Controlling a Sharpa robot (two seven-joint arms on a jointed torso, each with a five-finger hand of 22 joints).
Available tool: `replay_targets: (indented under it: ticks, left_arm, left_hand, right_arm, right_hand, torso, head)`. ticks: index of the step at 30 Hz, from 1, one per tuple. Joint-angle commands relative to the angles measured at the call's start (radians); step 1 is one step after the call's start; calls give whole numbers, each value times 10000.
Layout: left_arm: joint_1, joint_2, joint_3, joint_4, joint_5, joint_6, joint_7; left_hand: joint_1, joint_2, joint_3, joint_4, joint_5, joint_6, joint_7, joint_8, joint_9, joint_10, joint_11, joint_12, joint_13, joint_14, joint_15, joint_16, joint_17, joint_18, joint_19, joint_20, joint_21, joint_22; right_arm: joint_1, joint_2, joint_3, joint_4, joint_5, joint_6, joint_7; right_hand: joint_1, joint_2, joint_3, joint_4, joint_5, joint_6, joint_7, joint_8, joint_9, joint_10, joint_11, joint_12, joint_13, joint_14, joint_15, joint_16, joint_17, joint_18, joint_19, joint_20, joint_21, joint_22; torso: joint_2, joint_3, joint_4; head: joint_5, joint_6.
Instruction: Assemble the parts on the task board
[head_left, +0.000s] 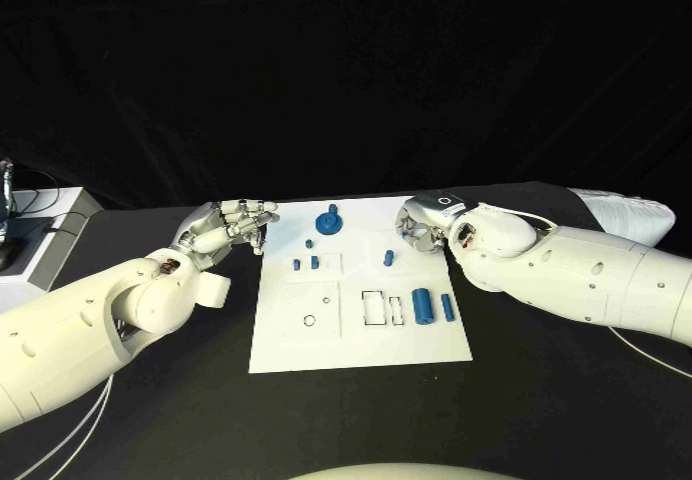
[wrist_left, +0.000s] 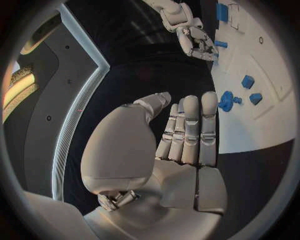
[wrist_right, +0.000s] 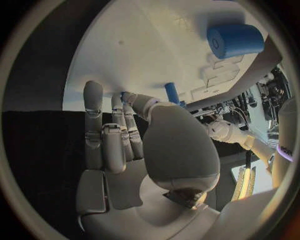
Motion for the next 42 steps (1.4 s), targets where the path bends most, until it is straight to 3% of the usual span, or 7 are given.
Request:
replay_targets:
  ticks: [1,14,23,32,36,39,42]
  left_arm:
    - [-4,6,9,-15,-37,79,12]
    - [-4,14,9,-121,-64,85,-70]
    - [-5,40,9,-70,-43,46,-52]
    - [-7,149,8,84,-283,2,-5]
    - [-27,201,11,168,-278,-23,19]
    - [-80,216,22,201,-152,-106,54]
    - [-98,243,25,177,-97,-130,45]
  left_hand:
    - [79,6,59,1,6,24,68,9,-15,-21,83,-42,-19,47,-14,40,14,-120,90,8,71,19]
    - [101,-28,94,-20,13,-113,131,-63,-64,-81,132,-101,-48,45,18,51,34,-127,80,25,127,70]
    - [96,-36,99,-18,12,-146,146,-80,-76,-102,147,-119,-56,42,28,52,38,-120,51,33,113,49]
    - [94,-38,100,-17,12,-149,150,-82,-78,-109,150,-124,-58,40,31,51,39,-118,41,35,107,41]
    - [88,-40,102,-12,11,-156,162,-85,-83,-129,161,-138,-65,34,39,49,41,-115,21,40,96,26]
    - [75,-47,103,-3,9,-181,187,-98,-92,-149,178,-152,-72,25,52,47,43,-116,11,49,102,34]
    - [78,-41,108,-3,10,-185,186,-99,-94,-150,179,-153,-72,24,54,46,44,-116,8,52,104,37]
  right_arm:
    - [13,-67,12,113,-55,-625,-77]
    - [340,-738,125,1015,494,-832,-17]
    - [404,-986,157,1986,938,-946,133]
    - [129,-688,114,2875,584,-908,204]
    - [-43,-378,61,2959,236,-1031,205]
    - [-252,-61,12,2917,25,-1095,203]
    - [-386,131,-36,2873,-43,-1092,242]
  right_hand:
    - [36,95,55,2,-35,49,-47,30,209,272,-223,21,-5,604,-92,64,26,17,3,-58,47,21]
    - [33,90,76,-7,-74,45,-46,47,231,271,-222,2,-9,611,-92,91,65,4,30,-62,105,92]
    - [37,86,86,-16,-83,44,-46,54,242,276,-224,-3,-10,614,-93,103,80,-2,41,-64,129,120]
    - [39,87,92,-19,-85,40,-43,56,246,277,-223,-7,-11,609,-93,86,47,2,35,-64,113,103]
    - [41,88,102,-24,-85,32,-38,57,252,273,-220,-15,-14,610,-93,91,50,1,35,-66,114,106]
    - [42,86,112,-29,-82,22,-33,58,259,269,-216,-23,-16,610,-92,92,49,4,30,-66,99,91]
    - [42,84,116,-31,-82,17,-29,59,262,267,-214,-27,-18,608,-91,88,38,9,21,-67,74,64]
  torso:
    - [-2,1,0]
    - [-2,-11,-15]
    - [-15,0,-40]
    - [-47,-42,29]
    - [-69,-58,14]
    - [-96,-76,29]
    - [-105,-63,64]
  head:
    - [11,9]
    - [51,25]
    - [252,4]
    - [523,-34]
    - [708,-32]
    - [760,-53]
    - [752,-93]
